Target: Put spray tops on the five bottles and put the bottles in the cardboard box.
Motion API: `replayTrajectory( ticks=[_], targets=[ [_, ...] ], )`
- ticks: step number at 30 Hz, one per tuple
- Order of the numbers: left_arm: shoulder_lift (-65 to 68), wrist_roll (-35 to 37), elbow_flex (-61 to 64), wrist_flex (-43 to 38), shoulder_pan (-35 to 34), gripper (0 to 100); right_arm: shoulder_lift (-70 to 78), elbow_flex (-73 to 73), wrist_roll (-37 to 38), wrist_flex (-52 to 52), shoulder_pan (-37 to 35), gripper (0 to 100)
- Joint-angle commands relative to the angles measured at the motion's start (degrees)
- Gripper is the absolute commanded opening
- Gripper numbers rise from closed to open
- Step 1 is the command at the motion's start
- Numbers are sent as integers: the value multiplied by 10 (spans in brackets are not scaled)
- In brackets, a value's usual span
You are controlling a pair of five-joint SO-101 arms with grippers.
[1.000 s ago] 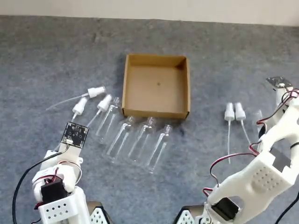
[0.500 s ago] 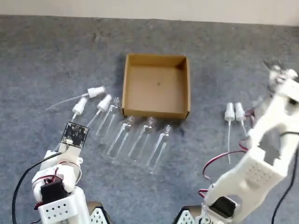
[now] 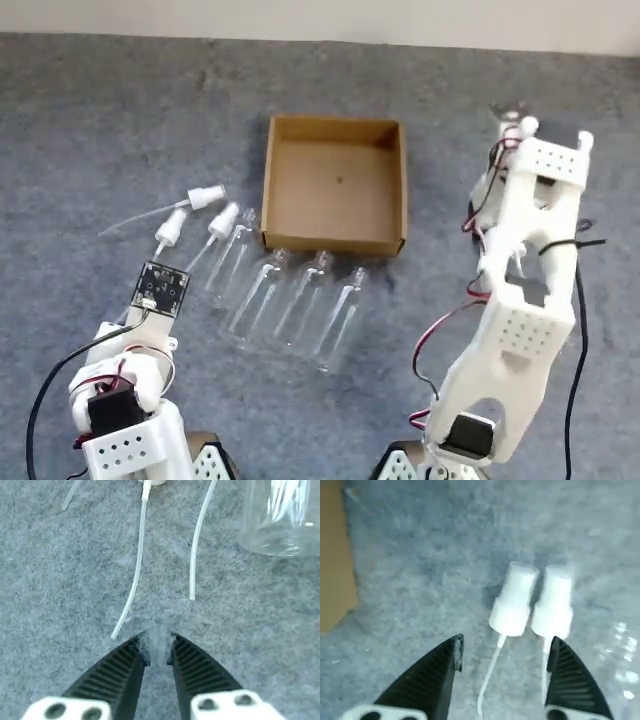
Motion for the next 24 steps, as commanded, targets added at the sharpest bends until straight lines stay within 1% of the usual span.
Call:
replayTrajectory(
  ticks=[1, 6, 16, 19, 22, 24],
  targets=[
    [-4, -5, 11, -3, -6, 14, 13, -7, -7, -13, -4, 224],
    [-4, -5, 11, -3, -6, 14, 40, -7, -7, -14, -3, 224],
    [-4, -5, 11, -3, -5, 14, 69, -7, -8, -14, -29, 220],
    [-4, -5, 11, -3, -5, 14, 73, -7, -10, -14, -30, 143],
    [-4, -5, 11, -3, -5, 14, 69, -9, -49, -12, -30, 45],
    [-4, -5, 11, -3, -5, 14, 62, -31, -65, -3, -35, 3]
  ],
)
